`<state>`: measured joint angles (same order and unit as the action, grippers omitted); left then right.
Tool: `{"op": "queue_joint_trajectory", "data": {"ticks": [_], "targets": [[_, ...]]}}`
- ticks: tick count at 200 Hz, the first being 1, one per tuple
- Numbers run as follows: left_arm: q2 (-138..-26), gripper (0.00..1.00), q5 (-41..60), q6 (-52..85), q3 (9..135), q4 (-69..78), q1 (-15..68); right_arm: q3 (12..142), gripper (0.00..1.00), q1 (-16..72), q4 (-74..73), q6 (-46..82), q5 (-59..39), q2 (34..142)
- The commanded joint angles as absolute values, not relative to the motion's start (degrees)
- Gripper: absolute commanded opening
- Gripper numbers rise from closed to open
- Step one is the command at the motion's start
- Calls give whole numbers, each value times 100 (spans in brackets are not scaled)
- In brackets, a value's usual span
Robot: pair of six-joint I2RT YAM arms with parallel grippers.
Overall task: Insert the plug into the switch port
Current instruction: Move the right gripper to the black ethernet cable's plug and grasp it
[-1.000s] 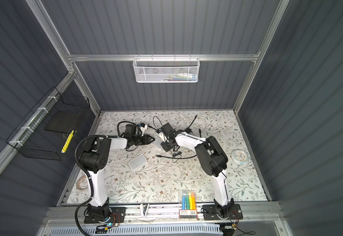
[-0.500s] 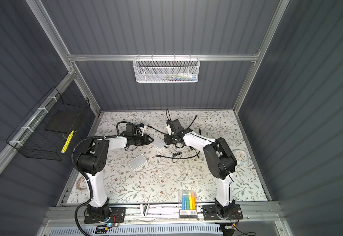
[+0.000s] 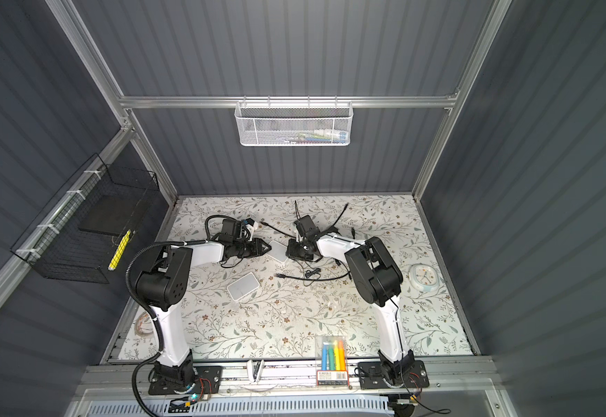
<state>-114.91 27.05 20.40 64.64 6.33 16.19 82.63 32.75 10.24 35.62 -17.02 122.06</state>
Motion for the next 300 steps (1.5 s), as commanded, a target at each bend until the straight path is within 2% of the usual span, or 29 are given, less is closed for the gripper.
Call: {"op": "queue_joint_trajectory", "data": {"ticks": [1,65,94,114,144,167,211,250,300], "targets": [[-11481,41,2540,2226,6040,310,1635,8550,30,3260,914,3801,-1969,12450],[-11043,42,2121,2459,5386,440,1637,10226,29,3203,1667,2968,-2741,13322],[-10818,44,1742,2396,5277,279,1610,11020,35,3148,2324,2295,-2966,13684],[-10582,47,1541,2305,5303,108,1541,11180,38,3036,2746,1704,-2795,13528],[-10289,50,1400,2080,5571,-249,1353,10890,43,2935,3274,617,-1689,12788],[-10067,50,1345,1920,5739,-450,1209,10154,43,2957,3448,-9,-1153,11990],[-9602,51,1413,1738,5780,-622,763,8245,44,3524,3384,-910,-1119,10769],[-9349,51,1612,1696,5617,-606,480,7615,47,4124,3168,-1348,-934,10879],[-8991,51,1659,1676,5384,-657,388,8069,47,4372,3124,-1582,-252,11467]]}}
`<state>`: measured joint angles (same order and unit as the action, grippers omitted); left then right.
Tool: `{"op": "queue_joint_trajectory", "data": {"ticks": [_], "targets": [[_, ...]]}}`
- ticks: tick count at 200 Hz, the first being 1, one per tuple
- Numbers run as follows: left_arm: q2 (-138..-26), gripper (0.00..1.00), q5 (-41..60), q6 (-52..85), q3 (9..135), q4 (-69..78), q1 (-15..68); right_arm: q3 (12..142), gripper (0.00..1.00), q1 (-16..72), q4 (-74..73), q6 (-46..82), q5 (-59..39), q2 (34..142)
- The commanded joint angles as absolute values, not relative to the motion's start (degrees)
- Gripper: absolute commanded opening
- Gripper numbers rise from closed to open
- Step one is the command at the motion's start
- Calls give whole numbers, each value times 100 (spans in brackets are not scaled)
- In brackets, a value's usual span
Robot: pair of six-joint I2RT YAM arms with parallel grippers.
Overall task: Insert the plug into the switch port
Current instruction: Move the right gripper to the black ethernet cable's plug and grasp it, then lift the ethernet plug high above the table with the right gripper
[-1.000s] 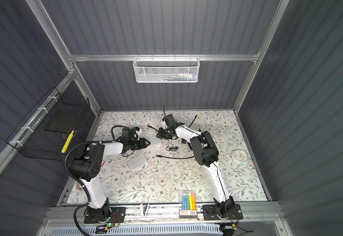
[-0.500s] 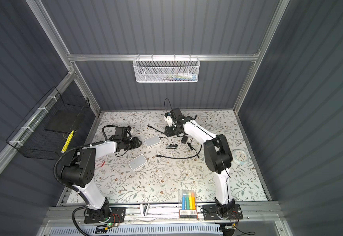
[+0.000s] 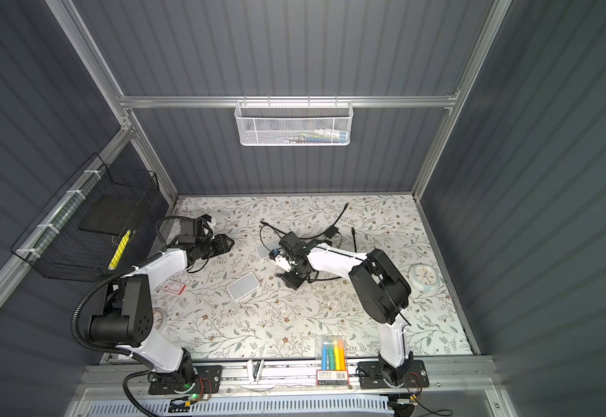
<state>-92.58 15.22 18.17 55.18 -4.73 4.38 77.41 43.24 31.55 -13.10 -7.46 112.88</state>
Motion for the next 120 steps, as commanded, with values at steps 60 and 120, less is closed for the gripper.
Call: {"op": "queue_joint_trajectory", "data": {"ticks": [60,120], "targets": [[-8807,51,1705,1670,5223,-657,305,8442,45,4404,3254,-1832,9,11970],[-8754,52,1758,1670,5159,-625,273,8465,21,4459,3306,-1937,-533,11995]]}}
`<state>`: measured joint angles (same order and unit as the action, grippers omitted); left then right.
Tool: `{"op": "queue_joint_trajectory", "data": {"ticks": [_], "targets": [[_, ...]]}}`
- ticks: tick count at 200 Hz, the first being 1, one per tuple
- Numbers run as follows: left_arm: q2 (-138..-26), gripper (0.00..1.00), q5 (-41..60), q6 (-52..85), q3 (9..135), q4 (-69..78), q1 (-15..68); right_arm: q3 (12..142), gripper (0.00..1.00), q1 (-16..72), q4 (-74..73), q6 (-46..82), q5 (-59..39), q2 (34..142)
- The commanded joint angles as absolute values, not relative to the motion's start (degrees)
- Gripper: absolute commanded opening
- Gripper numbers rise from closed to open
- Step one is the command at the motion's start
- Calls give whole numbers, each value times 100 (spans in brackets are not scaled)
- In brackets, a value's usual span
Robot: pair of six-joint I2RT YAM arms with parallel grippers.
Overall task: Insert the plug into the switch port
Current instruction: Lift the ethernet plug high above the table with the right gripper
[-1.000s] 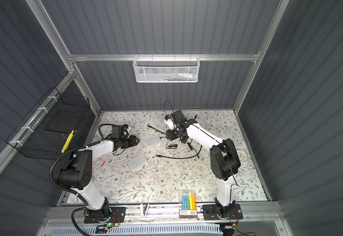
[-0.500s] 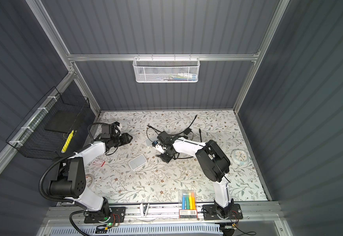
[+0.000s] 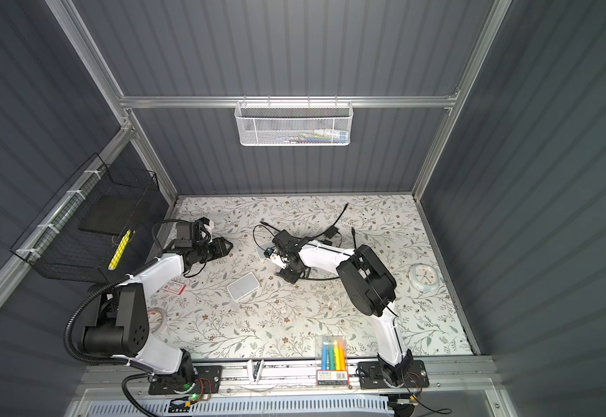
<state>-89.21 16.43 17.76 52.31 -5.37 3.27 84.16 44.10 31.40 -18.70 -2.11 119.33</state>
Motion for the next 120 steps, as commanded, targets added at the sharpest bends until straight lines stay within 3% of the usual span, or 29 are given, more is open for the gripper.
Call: {"op": "queue_joint_trajectory", "data": {"ticks": [1,47,94,120], "targets": [[-8745,52,1758,1670,5159,-625,273,8460,21,4458,3305,-1940,-543,11991],[-8689,51,1828,1696,5089,-562,264,8480,0,4439,3369,-2116,-813,11420],[-8514,52,1811,1704,5063,-567,255,9281,0,4288,3920,-2124,-886,10431],[-8467,52,1793,1701,5036,-563,246,9740,0,3983,3831,-1630,-1670,9800]]}}
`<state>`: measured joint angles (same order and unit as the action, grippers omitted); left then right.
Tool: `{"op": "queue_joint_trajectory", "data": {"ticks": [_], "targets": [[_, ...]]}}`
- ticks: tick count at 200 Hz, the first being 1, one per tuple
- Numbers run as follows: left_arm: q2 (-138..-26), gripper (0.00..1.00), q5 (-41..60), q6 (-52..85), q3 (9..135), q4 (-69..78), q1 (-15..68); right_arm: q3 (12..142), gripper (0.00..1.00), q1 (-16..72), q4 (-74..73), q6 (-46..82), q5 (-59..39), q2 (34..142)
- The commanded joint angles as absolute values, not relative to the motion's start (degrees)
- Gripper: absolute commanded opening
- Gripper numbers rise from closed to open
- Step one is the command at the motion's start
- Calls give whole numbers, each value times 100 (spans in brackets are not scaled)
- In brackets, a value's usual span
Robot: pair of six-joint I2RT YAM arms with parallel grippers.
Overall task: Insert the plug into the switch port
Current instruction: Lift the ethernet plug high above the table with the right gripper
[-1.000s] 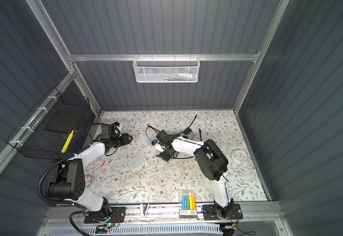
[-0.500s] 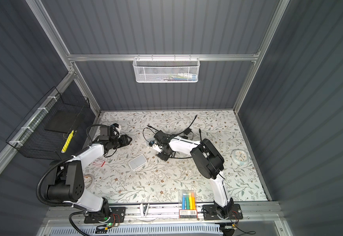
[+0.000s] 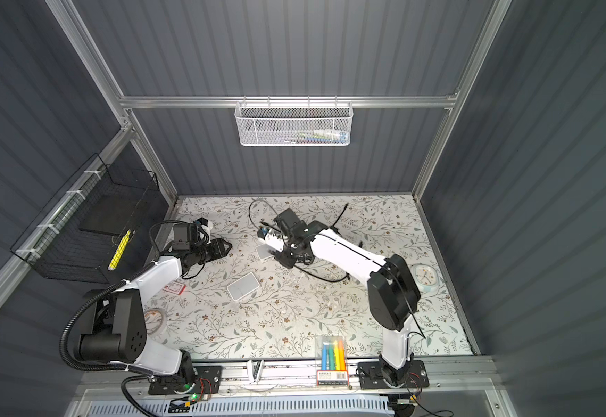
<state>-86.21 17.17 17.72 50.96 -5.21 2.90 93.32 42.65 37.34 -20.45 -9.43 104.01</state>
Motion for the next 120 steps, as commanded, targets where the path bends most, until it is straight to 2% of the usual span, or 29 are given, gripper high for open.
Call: {"op": "queue_joint_trajectory", "data": {"ticks": [1,10,22,99,120], "targets": [[-8465,52,1793,1703,5036,-558,246,9748,0,3969,3814,-1588,-1696,9774],[-8455,52,1802,1706,5032,-541,249,9825,0,3803,3619,-1234,-2344,9574],[-8438,51,1794,1705,5039,-551,250,9884,0,3617,3407,-861,-2610,9344],[-8495,51,1801,1695,5062,-532,237,10951,0,2824,3922,423,-2462,8520],[-8547,51,1828,1696,5088,-511,237,11628,0,2748,4415,589,-2392,8519]]}}
